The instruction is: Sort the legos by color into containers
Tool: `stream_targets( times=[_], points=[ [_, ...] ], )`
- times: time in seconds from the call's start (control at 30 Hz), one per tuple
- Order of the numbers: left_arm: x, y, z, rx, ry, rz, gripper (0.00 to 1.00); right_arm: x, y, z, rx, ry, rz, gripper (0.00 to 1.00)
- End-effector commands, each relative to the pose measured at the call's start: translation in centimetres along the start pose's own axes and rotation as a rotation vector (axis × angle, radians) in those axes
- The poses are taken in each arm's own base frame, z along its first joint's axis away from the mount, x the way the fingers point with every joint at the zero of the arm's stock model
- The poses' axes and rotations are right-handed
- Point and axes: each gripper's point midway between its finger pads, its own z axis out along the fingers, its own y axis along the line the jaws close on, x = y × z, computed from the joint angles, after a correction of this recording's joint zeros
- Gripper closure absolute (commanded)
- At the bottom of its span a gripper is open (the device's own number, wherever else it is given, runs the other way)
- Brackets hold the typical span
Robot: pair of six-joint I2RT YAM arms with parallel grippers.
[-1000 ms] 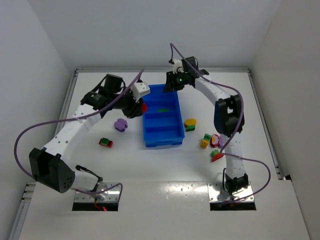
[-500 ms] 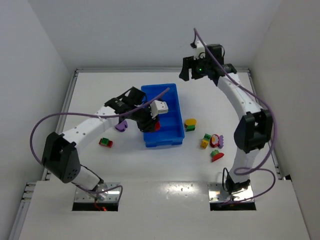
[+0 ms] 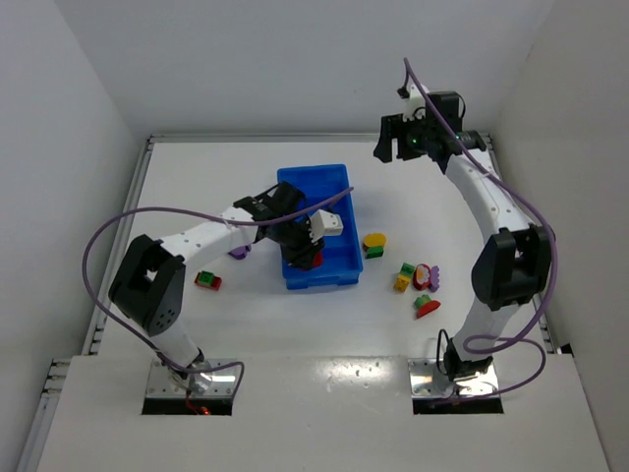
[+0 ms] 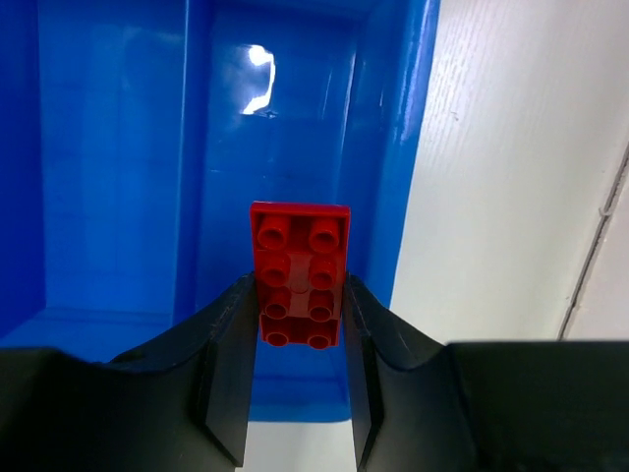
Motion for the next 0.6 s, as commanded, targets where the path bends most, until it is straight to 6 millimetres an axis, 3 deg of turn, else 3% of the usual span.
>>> stream_targets(
  times=[0.0, 0.2, 0.33, 0.47, 0.5, 0.57],
  points=[
    [-1.8, 0.6, 0.1, -0.018, -0.047, 0.068, 0.74, -1.7, -0.7, -1.3, 0.023, -0.055, -0.018, 0.25],
    [-1.7, 1.0, 0.4, -0.03, -0.042, 0.077, 0.6, -1.5, -1.0, -1.5, 0.02, -0.048, -0.01, 0.24],
    [-2.6, 1.4, 0.0, -0.047, -0.069, 0.104, 0.51, -0.1, -1.1, -1.0, 0.02, -0.017, -0.001, 0.2],
    [-4.2, 1.4, -1.4, -0.075, -0.116, 0.121, 0.47, 0.6, -1.1, -1.1, 0.019, -0.004, -0.016, 0.13],
    [-4.2, 1.4, -1.4, -0.075, -0.116, 0.121, 0.36, 1.1, -1.2, -1.0, 0.019, 0.008, -0.013, 0.13],
    [-5.1, 1.3, -2.3, -0.089, -0.142, 0.116, 0.34, 1.2, -1.1, -1.2, 0.019, 0.008, -0.022, 0.12]
  ],
)
